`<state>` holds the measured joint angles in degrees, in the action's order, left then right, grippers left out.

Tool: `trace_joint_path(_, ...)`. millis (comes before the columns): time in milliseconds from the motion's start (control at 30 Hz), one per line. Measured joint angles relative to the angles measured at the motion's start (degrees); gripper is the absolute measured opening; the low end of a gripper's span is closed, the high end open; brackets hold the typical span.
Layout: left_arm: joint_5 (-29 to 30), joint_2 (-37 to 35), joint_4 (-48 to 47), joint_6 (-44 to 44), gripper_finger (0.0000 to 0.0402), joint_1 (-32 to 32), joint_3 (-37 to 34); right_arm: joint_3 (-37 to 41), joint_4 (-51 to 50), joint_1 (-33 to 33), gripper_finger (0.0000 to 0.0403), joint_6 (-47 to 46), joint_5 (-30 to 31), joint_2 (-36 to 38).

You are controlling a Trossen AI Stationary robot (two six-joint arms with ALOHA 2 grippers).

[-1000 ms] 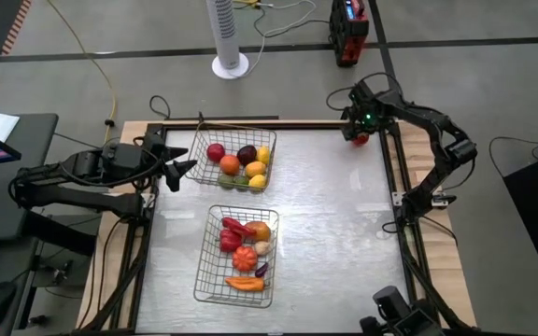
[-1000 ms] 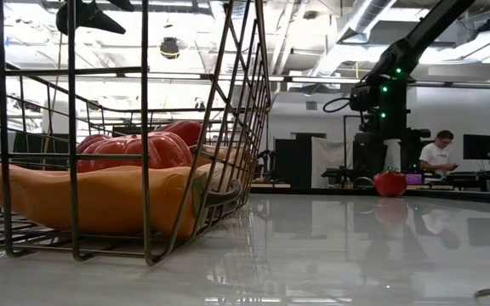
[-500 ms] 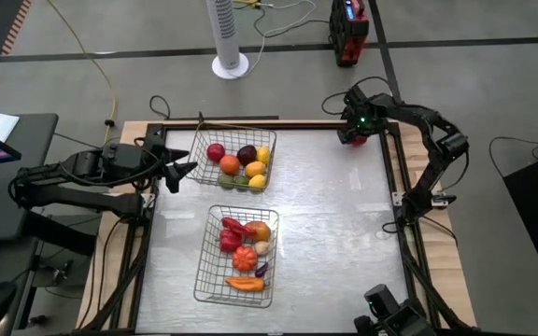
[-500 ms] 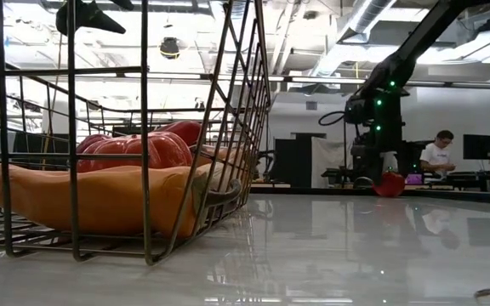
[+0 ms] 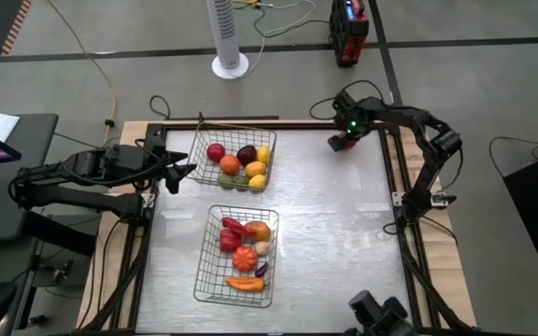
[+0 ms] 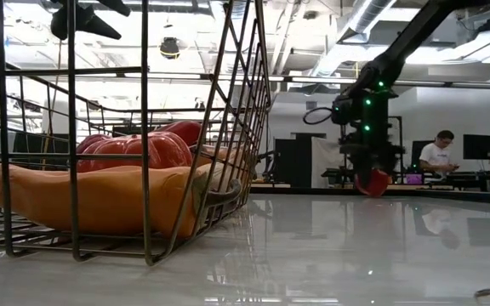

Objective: Sort produce into baskets
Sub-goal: Put the tomato into the top wire basket

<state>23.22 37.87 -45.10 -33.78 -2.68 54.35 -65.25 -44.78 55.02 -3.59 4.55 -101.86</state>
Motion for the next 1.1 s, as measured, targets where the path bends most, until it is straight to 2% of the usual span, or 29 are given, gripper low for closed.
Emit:
trace_joint_path(200, 1.3, 0.0, -0.1, 0.1, 0.0249, 0.0, 0.0, -3.3, 0.2, -5.8, 0.0364, 3.7, -3.6, 0.0)
trace_joint_path(433, 1.5, 0.0, -0.1, 0.1, 0.0249, 0.0, 0.0, -8.4, 2.4, -15.7, 0.0364, 10.4, -9.7, 0.0)
trace_joint_path(567, 1.5, 0.0, -0.1, 0.1, 0.0249, 0.0, 0.0, -11.9, 5.8, -21.1, 0.0364, 12.4, -9.9, 0.0)
trace_joint_path(867, 2.8, 0.0, -0.1, -0.1, 0.0249, 0.0, 0.0, -22.6, 10.0, -28.2, 0.0364, 3.5, -1.8, 0.0)
trace_joint_path(1000, 3.1, 0.0, 0.0, -0.3, 0.0249, 0.0, 0.0, -25.9, 14.5, -31.2, 0.0364, 0.7, -4.2, 0.0)
trace_joint_path(1100, 3.1, 0.4, 0.1, -0.6, 0.0249, 0.0, 0.0, -26.5, 21.9, -33.1, 0.0365, -4.7, -6.6, -0.5)
